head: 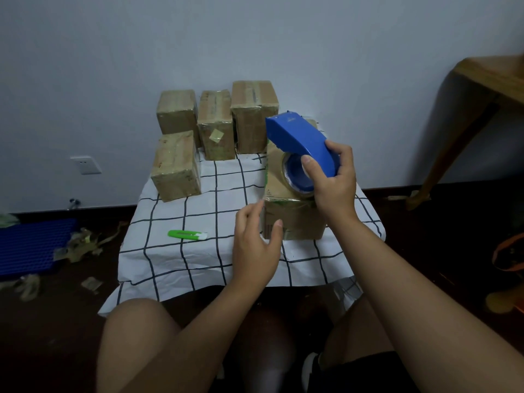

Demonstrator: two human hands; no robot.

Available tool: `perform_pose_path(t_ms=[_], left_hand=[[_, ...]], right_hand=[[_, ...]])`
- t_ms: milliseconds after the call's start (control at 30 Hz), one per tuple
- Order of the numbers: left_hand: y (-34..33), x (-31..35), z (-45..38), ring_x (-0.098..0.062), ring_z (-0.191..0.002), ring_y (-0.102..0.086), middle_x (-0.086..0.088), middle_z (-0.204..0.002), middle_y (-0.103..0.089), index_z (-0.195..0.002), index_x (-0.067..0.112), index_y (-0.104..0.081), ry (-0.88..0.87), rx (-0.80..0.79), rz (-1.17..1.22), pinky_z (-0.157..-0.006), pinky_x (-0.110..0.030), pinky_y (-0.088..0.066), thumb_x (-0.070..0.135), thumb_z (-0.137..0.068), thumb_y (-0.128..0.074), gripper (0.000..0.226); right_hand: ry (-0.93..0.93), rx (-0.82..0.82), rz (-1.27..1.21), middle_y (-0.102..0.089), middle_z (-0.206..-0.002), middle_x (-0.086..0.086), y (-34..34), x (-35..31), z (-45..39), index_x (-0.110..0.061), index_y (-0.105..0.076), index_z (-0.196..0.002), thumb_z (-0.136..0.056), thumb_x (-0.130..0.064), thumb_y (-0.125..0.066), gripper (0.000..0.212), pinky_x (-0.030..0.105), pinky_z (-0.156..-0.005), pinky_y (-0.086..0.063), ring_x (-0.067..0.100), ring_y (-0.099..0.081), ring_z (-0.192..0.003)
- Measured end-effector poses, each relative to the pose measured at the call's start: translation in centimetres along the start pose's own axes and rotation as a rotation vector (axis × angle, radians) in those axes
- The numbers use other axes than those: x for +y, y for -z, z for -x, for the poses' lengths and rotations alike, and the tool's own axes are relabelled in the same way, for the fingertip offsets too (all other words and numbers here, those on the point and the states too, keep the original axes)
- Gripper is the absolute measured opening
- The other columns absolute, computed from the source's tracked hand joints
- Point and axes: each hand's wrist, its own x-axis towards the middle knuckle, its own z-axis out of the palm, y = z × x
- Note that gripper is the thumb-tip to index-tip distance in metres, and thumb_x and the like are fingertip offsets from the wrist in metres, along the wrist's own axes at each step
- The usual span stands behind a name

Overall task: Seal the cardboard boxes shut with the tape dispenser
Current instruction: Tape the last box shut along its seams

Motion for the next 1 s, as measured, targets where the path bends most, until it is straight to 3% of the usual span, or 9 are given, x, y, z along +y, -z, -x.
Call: perform_pose_path(t_ms=[100,233,400,500,667,733,833,1000], left_hand=[[-0.3,0.5,0.0,-0.003,-0.121,-0.046,0.008,-0.134,-0.045,-0.144,0.016,-0.045,0.030,-0.029,0.011,-0.089,0.001,-0.031,0.026,-0.096,-0.058,0.051],[-0.4,1.1,-0.3,-0.003,-0.120,-0.049,0.009,-0.131,-0.049,-0.144,0.018,-0.043,0.094,0.005,0.052,-0.097,-0.020,-0.042,0.020,-0.095,-0.057,0.051],[-0.5,1.0,-1.2,0.004,-0.103,-0.049,0.008,-0.116,-0.050,-0.141,0.017,-0.049,0.096,0.018,-0.044,-0.078,0.003,-0.031,0.019,-0.095,-0.055,0.047],[-0.3,0.8,-1.6,0.007,-0.092,-0.046,0.004,-0.115,-0.051,-0.138,0.015,-0.053,0.078,0.005,-0.105,-0.071,0.005,-0.031,0.018,-0.094,-0.056,0.045],[-0.3,0.6,-1.3,0.023,-0.093,-0.043,0.005,-0.110,-0.046,-0.142,0.014,-0.048,0.104,-0.038,-0.031,-0.071,0.003,-0.035,0.010,-0.093,-0.054,0.050],[-0.3,0.7,-1.2,0.015,-0.094,-0.046,0.006,-0.110,-0.042,-0.144,0.015,-0.045,0.115,-0.057,-0.028,-0.077,-0.006,-0.043,0.009,-0.092,-0.054,0.053],[-0.1,0.9,-1.2,-0.011,-0.104,-0.049,-0.001,-0.121,-0.042,-0.145,0.012,-0.043,0.043,-0.076,-0.156,-0.079,-0.034,-0.051,0.012,-0.089,-0.056,0.057],[-0.1,1.5,-1.0,-0.022,-0.073,-0.054,-0.011,-0.104,-0.053,-0.143,0.008,-0.045,-0.179,-0.071,-0.479,-0.054,-0.028,-0.035,0.015,-0.084,-0.062,0.062]], right_hand=[[-0.002,0.001,0.004,-0.054,-0.122,-0.009,0.1,-0.1,0.0,-0.041,-0.049,-0.113,-0.085,-0.040,-0.071,0.036,0.043,-0.100,-0.049,0.015,-0.055,-0.117],[-0.006,-0.020,0.001,-0.053,-0.124,-0.007,0.1,-0.1,0.0,-0.043,-0.047,-0.114,-0.086,-0.038,-0.071,0.037,0.046,-0.101,-0.049,0.016,-0.054,-0.118],[-0.009,-0.021,-0.004,-0.051,-0.121,-0.015,0.1,-0.2,0.0,-0.051,-0.046,-0.108,-0.085,-0.039,-0.072,0.037,0.045,-0.101,-0.048,0.013,-0.053,-0.118],[-0.012,-0.020,0.000,-0.052,-0.121,-0.016,0.1,-0.1,-0.1,-0.052,-0.046,-0.108,-0.084,-0.041,-0.072,0.037,0.045,-0.101,-0.048,0.013,-0.053,-0.118],[-0.001,-0.020,0.007,-0.051,-0.119,-0.019,0.1,0.0,0.0,-0.053,-0.045,-0.108,-0.083,-0.045,-0.070,0.036,0.045,-0.100,-0.049,0.013,-0.053,-0.117],[0.000,-0.022,0.005,-0.051,-0.119,-0.019,0.1,0.0,0.0,-0.052,-0.045,-0.108,-0.084,-0.044,-0.070,0.036,0.046,-0.101,-0.048,0.013,-0.053,-0.117],[0.000,-0.021,0.006,-0.050,-0.118,-0.022,0.1,0.0,0.0,-0.051,-0.045,-0.109,-0.085,-0.044,-0.070,0.036,0.045,-0.100,-0.049,0.012,-0.053,-0.116],[-0.003,-0.016,0.000,-0.051,-0.118,-0.023,0.1,0.1,0.0,-0.053,-0.045,-0.108,-0.083,-0.045,-0.070,0.036,0.040,-0.100,-0.049,0.006,-0.053,-0.115]])
